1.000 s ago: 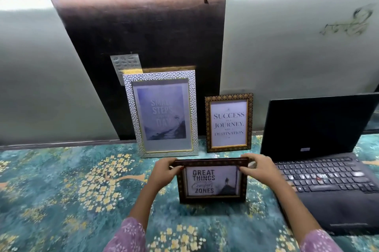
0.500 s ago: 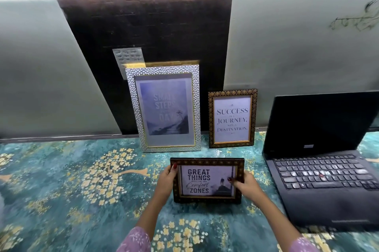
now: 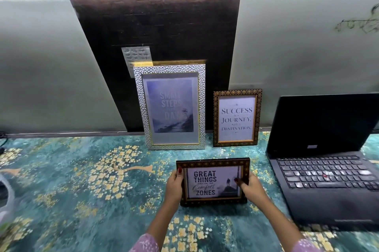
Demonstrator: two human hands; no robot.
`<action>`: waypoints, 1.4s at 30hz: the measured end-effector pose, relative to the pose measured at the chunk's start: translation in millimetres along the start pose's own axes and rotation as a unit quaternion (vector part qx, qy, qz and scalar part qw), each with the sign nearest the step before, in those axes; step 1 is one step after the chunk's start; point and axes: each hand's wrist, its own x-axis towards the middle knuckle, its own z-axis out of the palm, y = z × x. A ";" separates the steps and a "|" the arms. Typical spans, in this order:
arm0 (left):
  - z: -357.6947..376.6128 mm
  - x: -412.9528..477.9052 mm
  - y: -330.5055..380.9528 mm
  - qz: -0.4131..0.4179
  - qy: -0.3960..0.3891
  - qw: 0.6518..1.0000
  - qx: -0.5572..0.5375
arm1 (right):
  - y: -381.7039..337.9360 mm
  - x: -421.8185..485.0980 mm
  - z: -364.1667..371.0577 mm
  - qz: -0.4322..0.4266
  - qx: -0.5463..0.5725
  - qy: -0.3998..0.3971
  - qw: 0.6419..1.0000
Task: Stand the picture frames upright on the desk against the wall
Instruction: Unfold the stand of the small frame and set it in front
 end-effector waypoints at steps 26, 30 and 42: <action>74.7 -74.0 53.9 0.308 -0.166 0.930 0.112 | -9.9 -108.3 -56.8 -0.156 0.154 0.326 0.920; 127.3 -99.5 51.6 0.297 -0.269 0.898 0.184 | 2.6 -121.1 -102.8 -0.173 0.181 0.322 0.913; 348.6 -190.7 62.7 0.242 -0.258 0.934 0.045 | 71.0 -155.6 -305.4 -0.216 0.118 0.263 0.933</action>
